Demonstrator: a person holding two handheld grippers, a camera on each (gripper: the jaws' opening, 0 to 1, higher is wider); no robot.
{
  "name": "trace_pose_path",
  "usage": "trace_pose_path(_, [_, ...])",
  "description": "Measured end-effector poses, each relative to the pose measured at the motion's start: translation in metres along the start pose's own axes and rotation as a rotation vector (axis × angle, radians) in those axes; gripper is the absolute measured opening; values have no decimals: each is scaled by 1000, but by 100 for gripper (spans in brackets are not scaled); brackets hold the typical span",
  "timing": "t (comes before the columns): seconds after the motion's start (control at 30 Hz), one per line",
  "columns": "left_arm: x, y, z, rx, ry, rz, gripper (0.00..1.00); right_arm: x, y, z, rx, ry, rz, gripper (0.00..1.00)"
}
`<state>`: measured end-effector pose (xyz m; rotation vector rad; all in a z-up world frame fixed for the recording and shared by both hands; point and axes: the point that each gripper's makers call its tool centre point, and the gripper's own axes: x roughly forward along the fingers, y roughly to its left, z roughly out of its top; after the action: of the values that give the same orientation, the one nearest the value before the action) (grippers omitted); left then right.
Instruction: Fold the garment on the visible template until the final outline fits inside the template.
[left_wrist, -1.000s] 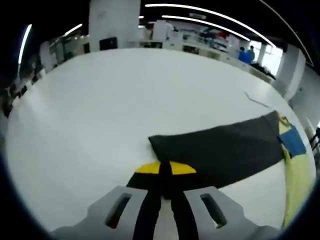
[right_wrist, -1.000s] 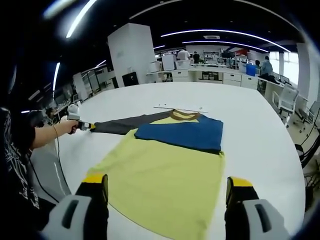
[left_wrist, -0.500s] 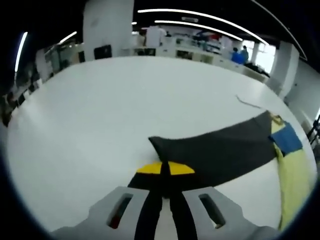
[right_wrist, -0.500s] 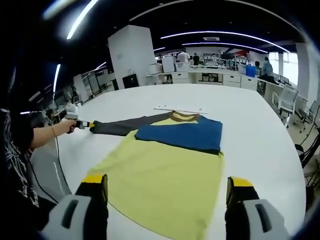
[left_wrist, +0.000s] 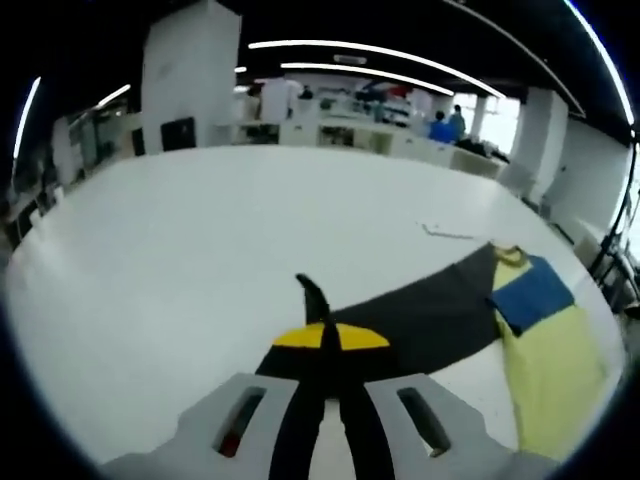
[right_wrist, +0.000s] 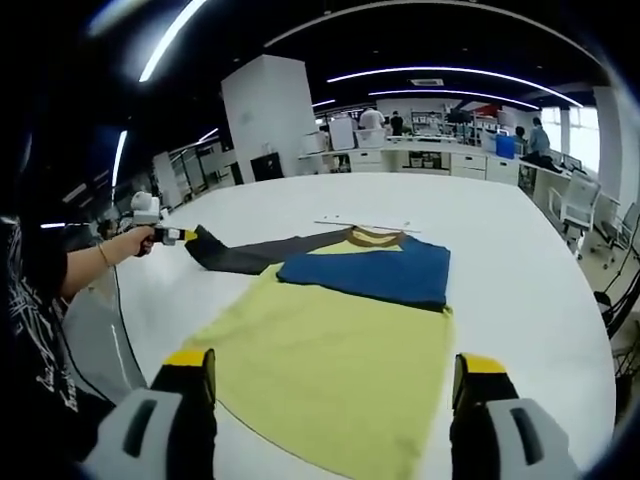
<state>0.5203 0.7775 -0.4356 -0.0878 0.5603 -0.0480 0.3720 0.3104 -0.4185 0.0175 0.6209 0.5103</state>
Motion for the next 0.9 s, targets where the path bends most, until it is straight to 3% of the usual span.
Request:
trace_pose_path(0.5, [5, -69, 26, -5, -50, -127, 0, -4, 4, -7, -51, 19, 7, 99])
trace_pose_path(0.9, [16, -137, 45, -12, -72, -237, 0, -10, -3, -13, -49, 22, 5, 99])
